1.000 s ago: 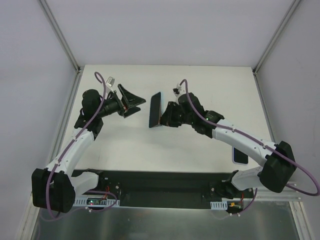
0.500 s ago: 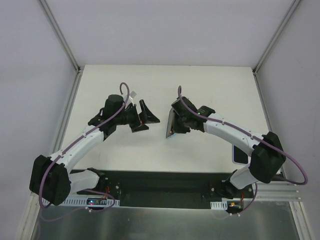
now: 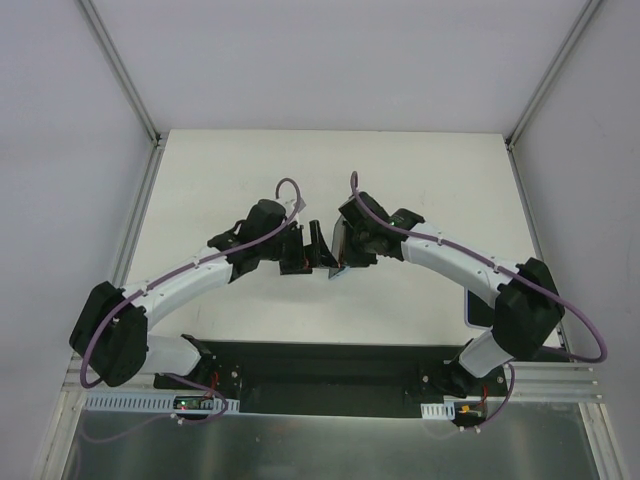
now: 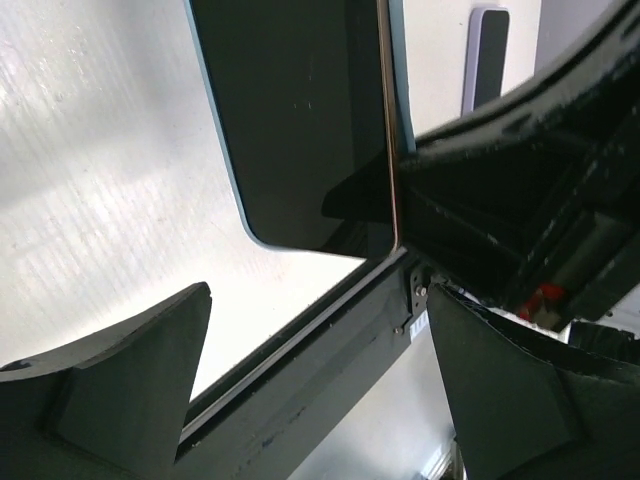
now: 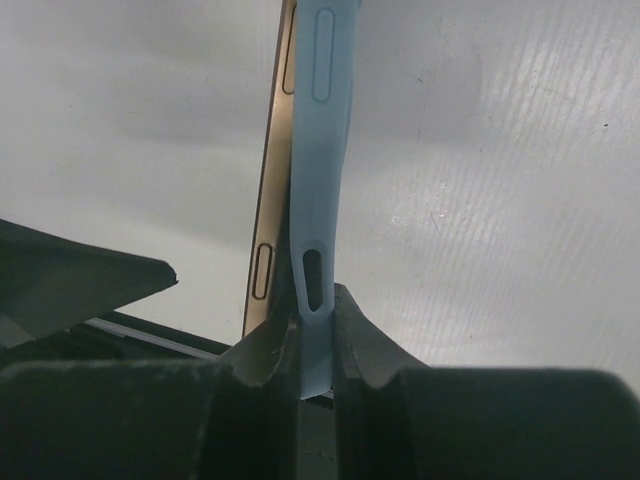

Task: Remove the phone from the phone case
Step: Remove the phone case from the phone.

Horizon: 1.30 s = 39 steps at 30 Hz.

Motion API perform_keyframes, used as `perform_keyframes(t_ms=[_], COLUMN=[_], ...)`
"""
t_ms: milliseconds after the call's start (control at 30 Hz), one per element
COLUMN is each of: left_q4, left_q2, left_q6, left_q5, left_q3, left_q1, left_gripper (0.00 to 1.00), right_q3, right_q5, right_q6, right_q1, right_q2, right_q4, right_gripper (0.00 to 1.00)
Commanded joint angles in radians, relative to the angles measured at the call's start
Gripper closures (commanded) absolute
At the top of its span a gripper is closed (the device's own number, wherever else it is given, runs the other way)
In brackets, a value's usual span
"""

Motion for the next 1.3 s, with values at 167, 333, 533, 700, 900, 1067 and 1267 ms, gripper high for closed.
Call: perform_keyframes(t_ms=[167, 333, 533, 700, 900, 1067, 1267], left_q4=[0.002, -0.027, -0.083, -0.125, -0.166, -0.175, -0.251], left_q2=[0.082, 0.083, 0.140, 0.171, 0.215, 0.237, 0.278], left_q6=[0.060, 0.050, 0.040, 0.053, 0.071, 0.093, 0.154], left_q5=[-0.079, -0.144, -0.161, -0.191, -0.198, -0.214, -0.283], left_q3=[0.078, 0.107, 0.179, 0.204, 0.228, 0.248, 0.299], left_q1=[-0.019, -0.017, -0.017, -0.019, -0.020, -0.031, -0.063], left_gripper=[0.16, 0.19, 0.25, 0.28, 0.28, 0.28, 0.31], right_q3=[0.050, 0.044, 0.035, 0.035, 0.044, 0.076, 0.107], right_q5=[-0.114, -0.123, -0.109, -0.092, -0.089, -0.065, -0.065], right_q6=[-0.024, -0.049, -0.058, -0.066, -0.075, -0.090, -0.100], right_q1=[0.000, 0.006, 0.011, 0.016, 0.023, 0.046, 0.057], right_q2=[-0.002, -0.011, -0.018, -0.024, -0.018, -0.002, 0.010], right_q4=[0.055, 0.063, 0.051, 0.037, 0.034, 0.009, -0.009], right_gripper=[0.99, 0.99, 0.99, 0.99, 0.99, 0.99, 0.99])
